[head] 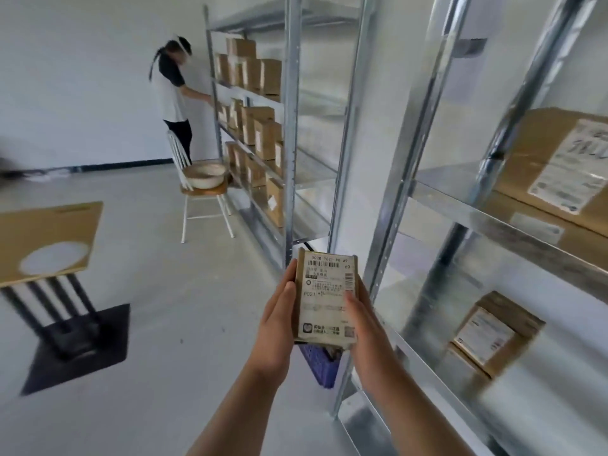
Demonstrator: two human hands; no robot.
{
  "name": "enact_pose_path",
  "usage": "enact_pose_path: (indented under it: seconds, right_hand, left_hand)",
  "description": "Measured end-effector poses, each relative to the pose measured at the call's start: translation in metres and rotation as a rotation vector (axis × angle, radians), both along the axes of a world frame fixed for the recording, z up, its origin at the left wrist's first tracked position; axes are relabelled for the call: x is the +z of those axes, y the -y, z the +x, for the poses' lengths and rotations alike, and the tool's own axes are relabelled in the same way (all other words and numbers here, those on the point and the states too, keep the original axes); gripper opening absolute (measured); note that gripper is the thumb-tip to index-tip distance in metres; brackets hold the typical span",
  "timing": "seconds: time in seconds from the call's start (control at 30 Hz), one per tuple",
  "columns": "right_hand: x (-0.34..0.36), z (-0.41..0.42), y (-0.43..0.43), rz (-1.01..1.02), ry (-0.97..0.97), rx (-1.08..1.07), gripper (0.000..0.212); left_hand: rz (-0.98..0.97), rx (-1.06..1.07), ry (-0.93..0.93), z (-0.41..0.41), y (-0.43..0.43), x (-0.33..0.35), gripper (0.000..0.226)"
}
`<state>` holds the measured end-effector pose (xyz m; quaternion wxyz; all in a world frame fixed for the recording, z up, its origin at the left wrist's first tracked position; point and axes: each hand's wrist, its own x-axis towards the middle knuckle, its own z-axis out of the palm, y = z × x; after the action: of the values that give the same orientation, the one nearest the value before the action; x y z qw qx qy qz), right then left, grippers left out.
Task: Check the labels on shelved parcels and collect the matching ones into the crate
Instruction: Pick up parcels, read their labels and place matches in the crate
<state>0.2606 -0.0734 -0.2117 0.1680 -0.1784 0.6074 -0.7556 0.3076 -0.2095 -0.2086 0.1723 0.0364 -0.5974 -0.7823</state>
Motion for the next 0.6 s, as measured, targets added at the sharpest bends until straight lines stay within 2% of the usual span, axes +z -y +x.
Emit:
enact_pose_path:
  seconds: [0.2,0.43,0.6]
  right_hand:
    - [-0.009,-0.052,0.083,0.062,-0.02,0.09,0.054]
    - [-0.027,-0.158,0.15,0.02,0.013,0.041,0.059]
    - [-0.032,-0.262,0.188,-0.069,0.037,-0.059,0.053]
  left_hand:
    - [0.017,0.077,-0.001,-0.038,0.081,-0.011,0.053]
    - [0.017,0.09,0.065,-0.143,0.145,-0.023,0.055]
    - [-0.001,0.1,0.118,-0.259,0.182,-0.017,0.033]
